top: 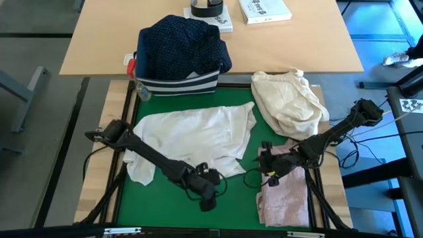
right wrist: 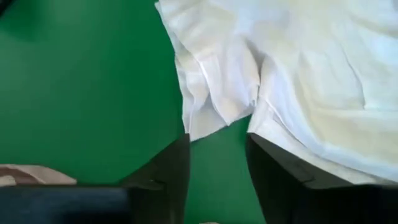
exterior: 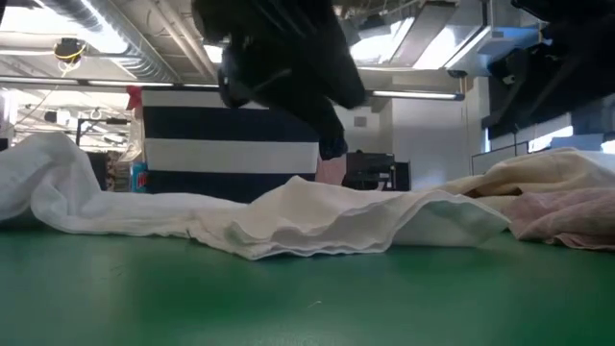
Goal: Fold laundry
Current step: Fold the white polo shirt
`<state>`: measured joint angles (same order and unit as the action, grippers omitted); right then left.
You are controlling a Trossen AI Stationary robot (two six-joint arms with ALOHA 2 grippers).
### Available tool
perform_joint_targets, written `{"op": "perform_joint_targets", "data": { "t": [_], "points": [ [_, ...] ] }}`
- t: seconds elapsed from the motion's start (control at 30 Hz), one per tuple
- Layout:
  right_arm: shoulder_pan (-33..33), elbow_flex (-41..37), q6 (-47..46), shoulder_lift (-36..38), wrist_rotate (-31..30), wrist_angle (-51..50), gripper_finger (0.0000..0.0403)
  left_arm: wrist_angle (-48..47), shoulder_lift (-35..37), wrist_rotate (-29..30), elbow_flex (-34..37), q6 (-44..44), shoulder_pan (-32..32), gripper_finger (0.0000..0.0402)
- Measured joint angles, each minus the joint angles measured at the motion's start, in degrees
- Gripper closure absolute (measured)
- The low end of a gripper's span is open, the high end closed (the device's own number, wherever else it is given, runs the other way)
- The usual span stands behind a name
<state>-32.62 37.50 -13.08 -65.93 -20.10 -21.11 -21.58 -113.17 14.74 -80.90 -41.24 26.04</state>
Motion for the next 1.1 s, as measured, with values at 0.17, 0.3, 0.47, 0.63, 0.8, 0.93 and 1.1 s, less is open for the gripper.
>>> {"op": "perform_joint_targets", "data": {
  "t": [0.17,0.3,0.47,0.63,0.8,0.93,1.1],
  "points": [
    [0.0,0.0,-0.3,0.0,0.1,0.6,0.0178,-4.8,-1.1,-4.5,0.1,-6.5,-1.5,0.0234],
    [0.0,0.0,-1.5,0.0,0.1,0.8,0.0147,-5.0,-1.4,-2.3,0.4,-5.1,-1.0,0.0234],
    [0.0,0.0,-1.6,0.0,0.1,1.3,0.0137,-6.5,-2.5,2.6,0.5,-3.3,-0.9,0.0234],
    [0.0,0.0,-1.6,-0.6,-0.3,1.6,0.0137,-6.2,-5.8,2.2,0.5,1.3,0.2,0.0234],
    [0.0,0.0,-1.6,-3.4,0.5,2.0,0.0137,-6.8,-8.7,4.0,0.2,4.2,1.6,0.0234],
    [0.0,0.0,1.9,-6.6,3.2,4.3,0.0136,-7.4,-9.0,4.5,0.1,4.4,2.3,0.0252],
    [0.0,0.0,8.1,-10.3,5.8,11.5,0.0141,-9.0,-8.7,4.9,0.2,4.9,2.6,0.0329]
  ]
}}
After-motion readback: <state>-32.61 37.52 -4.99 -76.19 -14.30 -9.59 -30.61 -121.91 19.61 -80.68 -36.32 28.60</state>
